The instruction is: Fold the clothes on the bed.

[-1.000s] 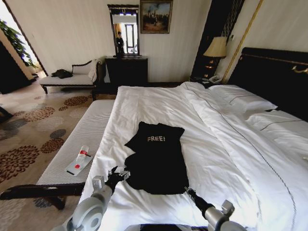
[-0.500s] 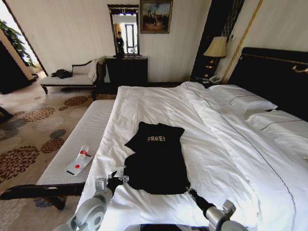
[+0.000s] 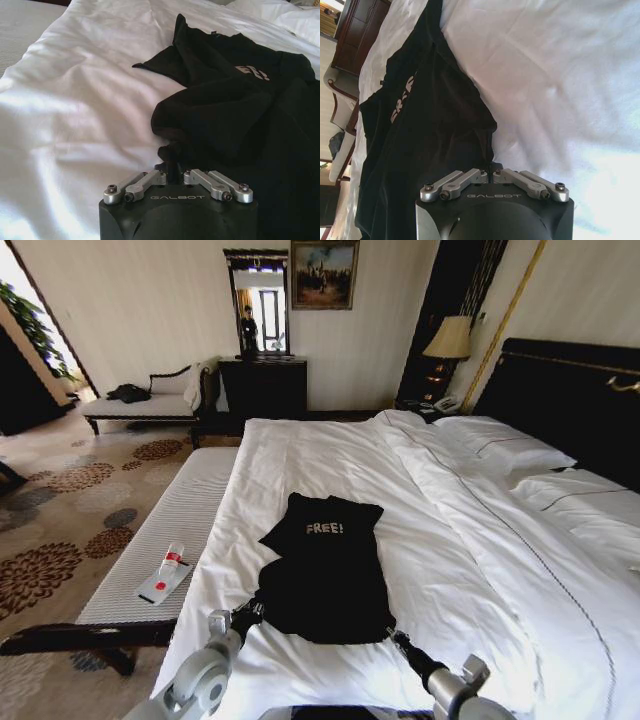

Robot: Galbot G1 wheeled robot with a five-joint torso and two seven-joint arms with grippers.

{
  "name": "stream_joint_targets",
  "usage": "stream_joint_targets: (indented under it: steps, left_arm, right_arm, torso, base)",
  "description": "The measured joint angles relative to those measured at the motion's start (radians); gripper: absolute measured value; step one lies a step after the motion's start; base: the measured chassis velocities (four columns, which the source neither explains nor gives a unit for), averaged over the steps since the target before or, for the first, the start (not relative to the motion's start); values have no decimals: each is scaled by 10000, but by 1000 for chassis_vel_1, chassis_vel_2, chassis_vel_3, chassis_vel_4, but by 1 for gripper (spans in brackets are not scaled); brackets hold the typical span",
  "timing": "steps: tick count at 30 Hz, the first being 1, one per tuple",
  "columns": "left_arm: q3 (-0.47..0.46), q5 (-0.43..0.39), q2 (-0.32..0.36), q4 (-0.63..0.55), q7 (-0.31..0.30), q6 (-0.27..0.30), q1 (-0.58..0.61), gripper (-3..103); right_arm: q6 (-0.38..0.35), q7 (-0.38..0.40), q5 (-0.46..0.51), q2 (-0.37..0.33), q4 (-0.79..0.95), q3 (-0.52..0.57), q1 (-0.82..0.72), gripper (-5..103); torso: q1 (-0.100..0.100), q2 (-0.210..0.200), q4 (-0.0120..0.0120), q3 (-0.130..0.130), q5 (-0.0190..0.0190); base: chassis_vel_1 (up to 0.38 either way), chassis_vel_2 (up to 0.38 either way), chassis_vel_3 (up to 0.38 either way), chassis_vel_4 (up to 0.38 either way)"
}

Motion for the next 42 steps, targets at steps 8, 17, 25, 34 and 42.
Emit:
stream_joint_targets:
  steps: [8, 17, 25, 34, 42]
  left_arm:
    - [-469, 260, 226, -1002, -533, 81, 873, 1]
    - [-1500, 1559, -212, -2538, -1307, 160, 3642, 1]
    - [-2187, 2509, -707, -2967, -1376, 99, 4974, 1]
    - [-2095, 3633, -1115, -3404, -2036, 183, 6256, 1]
    - [-1882, 4192, -1304, -3155, -2462, 119, 6666, 1]
  right_arm:
    - [99, 24, -245, -14, 295, -21, -218, 0]
    - [-68, 218, -994, -228, 1101, 169, -1084, 0]
    - [-217, 300, -2231, -273, 1307, 179, -1808, 0]
    - [-299, 577, -2050, -433, 1483, 655, -2040, 0]
    - [-23, 570, -2688, -448, 1502, 395, -2335, 0]
  torso:
    - [0, 0, -1, 0, 2]
    - [-1, 0, 1, -1, 2]
    - [-1, 0, -3, -1, 0]
    - [-1, 0, 1, -1, 1]
    - [-1, 0, -1, -1, 0]
  base:
    - [0, 0, 0, 0]
    - [0, 0, 0, 0]
    - [0, 0, 0, 0]
    - [0, 0, 0, 0]
    - [0, 0, 0, 0]
